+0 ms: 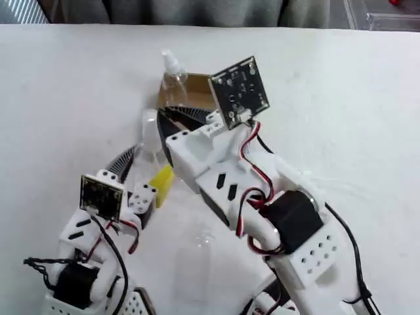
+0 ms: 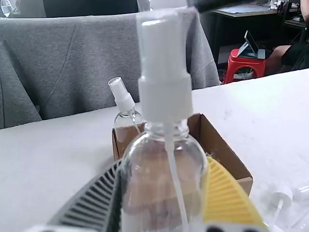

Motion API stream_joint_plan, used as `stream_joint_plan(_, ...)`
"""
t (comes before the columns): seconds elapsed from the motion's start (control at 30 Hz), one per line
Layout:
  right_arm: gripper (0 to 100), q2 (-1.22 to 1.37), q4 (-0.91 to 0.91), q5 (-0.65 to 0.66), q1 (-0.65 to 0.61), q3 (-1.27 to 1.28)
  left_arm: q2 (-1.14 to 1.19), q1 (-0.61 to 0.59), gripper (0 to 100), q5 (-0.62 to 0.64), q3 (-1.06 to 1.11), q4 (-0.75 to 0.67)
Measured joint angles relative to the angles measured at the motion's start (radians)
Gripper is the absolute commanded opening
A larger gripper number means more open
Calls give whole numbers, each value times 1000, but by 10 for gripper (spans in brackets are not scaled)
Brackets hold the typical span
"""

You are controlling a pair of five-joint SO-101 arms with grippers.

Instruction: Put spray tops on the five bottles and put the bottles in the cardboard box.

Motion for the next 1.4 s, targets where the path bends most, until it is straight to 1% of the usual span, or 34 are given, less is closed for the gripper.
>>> stream_joint_plan(0.17,15,-3,0,0,78,0,0,0,42,0,0,0)
stream_joint_plan(0.33,15,-6,26,0,192,18,0,-2,42,0,0,0)
stream_joint_plan(0.47,15,-63,38,0,219,153,0,-2,42,0,0,0)
stream_joint_plan(0.57,15,-150,21,0,216,302,0,-14,42,12,0,-34)
stream_joint_plan(0.73,15,-356,-61,0,133,577,0,-87,42,81,0,-89)
stream_joint_plan(0.87,15,-525,-187,21,-2,795,9,-94,42,92,-3,-98)
stream_joint_plan(0.93,15,-591,-239,43,-72,878,74,-97,42,92,-29,-100)
stream_joint_plan(1.03,15,-672,-278,57,-149,965,236,-98,42,92,-109,-100)
stream_joint_plan(1.2,15,-787,-362,58,-224,1082,477,-98,42,92,-264,-100)
stream_joint_plan(1.27,15,-841,-399,58,-245,1140,514,-98,42,92,-302,-100)
stream_joint_plan(1.4,15,-942,-473,58,-258,1263,512,-92,42,92,-341,-74)
